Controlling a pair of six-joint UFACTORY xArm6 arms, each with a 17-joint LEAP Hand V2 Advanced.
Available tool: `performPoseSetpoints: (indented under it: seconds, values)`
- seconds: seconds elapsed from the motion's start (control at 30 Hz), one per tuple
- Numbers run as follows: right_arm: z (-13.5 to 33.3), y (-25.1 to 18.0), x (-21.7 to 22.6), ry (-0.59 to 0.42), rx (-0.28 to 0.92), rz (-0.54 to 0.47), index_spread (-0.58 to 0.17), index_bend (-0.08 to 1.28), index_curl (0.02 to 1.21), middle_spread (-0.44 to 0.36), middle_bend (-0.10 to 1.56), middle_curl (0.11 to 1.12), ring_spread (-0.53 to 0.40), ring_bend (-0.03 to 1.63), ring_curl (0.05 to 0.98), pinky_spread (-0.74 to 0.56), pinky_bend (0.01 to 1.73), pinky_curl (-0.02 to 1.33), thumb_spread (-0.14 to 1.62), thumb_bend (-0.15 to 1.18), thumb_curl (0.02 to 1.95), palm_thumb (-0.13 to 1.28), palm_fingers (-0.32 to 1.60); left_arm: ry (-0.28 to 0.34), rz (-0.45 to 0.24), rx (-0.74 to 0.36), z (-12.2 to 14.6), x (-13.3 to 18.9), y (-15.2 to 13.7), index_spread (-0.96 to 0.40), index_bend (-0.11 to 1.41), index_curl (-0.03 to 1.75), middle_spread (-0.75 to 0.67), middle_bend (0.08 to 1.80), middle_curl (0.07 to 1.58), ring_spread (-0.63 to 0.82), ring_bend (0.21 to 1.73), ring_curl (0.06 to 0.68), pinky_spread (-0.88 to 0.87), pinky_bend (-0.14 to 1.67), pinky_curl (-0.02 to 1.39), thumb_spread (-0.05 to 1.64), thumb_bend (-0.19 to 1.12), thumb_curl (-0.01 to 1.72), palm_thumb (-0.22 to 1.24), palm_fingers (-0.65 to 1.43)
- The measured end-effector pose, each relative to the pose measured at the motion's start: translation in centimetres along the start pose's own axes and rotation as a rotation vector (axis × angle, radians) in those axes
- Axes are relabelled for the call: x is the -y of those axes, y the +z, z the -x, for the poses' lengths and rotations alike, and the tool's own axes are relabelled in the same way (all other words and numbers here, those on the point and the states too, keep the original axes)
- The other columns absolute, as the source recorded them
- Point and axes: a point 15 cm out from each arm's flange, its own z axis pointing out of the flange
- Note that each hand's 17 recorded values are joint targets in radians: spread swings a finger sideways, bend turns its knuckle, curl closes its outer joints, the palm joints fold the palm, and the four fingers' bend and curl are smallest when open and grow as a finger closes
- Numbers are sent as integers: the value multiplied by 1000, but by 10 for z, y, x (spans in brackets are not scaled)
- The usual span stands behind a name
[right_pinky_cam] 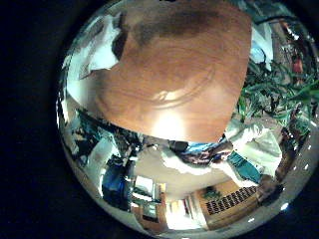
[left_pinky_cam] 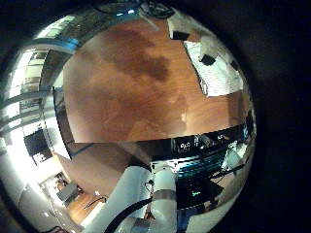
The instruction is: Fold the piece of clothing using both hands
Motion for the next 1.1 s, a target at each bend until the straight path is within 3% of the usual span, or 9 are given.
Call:
performPoseSetpoints:
  seconds: [0.23, 0.37, 0.57, 0.87, 1.1]
  values:
    - [49, 7, 23, -116, -202, -34, -406, 164, 333, -134, 234, 345, -13, 499, 194, 336, 373, 286, 1109, -22, 542, 771, 202, 44, -9, 3, 4, 3, 2, -252, 200, 593, -74, 198, 473, -43, 634, 230, 49, 189, 435, 1188, -20, 411, 582, 428]
    - [69, 25, 33, -135, -302, 3, -403, 157, 322, -136, 227, 349, -12, 484, 197, 337, 387, 291, 1080, -28, 530, 760, 208, 86, -11, 16, 11, 3, 0, -251, 205, 594, -67, 194, 471, -35, 630, 227, 58, 190, 429, 1187, -19, 409, 571, 422]
    - [81, 43, 45, -100, -340, 63, -406, 159, 307, -142, 233, 359, -12, 458, 202, 336, 390, 292, 1059, -28, 507, 734, 197, 122, 6, 11, 20, 5, 6, -250, 209, 594, -64, 197, 470, -18, 633, 226, 68, 187, 419, 1191, -18, 404, 553, 420]
    - [57, 84, 59, 9, -378, 193, -405, 164, 299, -146, 228, 363, -3, 426, 209, 331, 373, 287, 1051, -28, 475, 704, 198, 151, 31, 4, 24, 13, 11, -249, 214, 594, -55, 199, 473, -10, 621, 221, 87, 189, 406, 1193, -16, 403, 551, 416]
    - [46, 92, 80, 72, -419, 220, -395, 158, 295, -139, 223, 364, 10, 399, 213, 329, 368, 286, 1053, -27, 450, 677, 190, 163, 44, 10, 36, 13, 13, -249, 214, 593, -52, 197, 473, 0, 618, 220, 90, 191, 399, 1194, -16, 403, 551, 418]
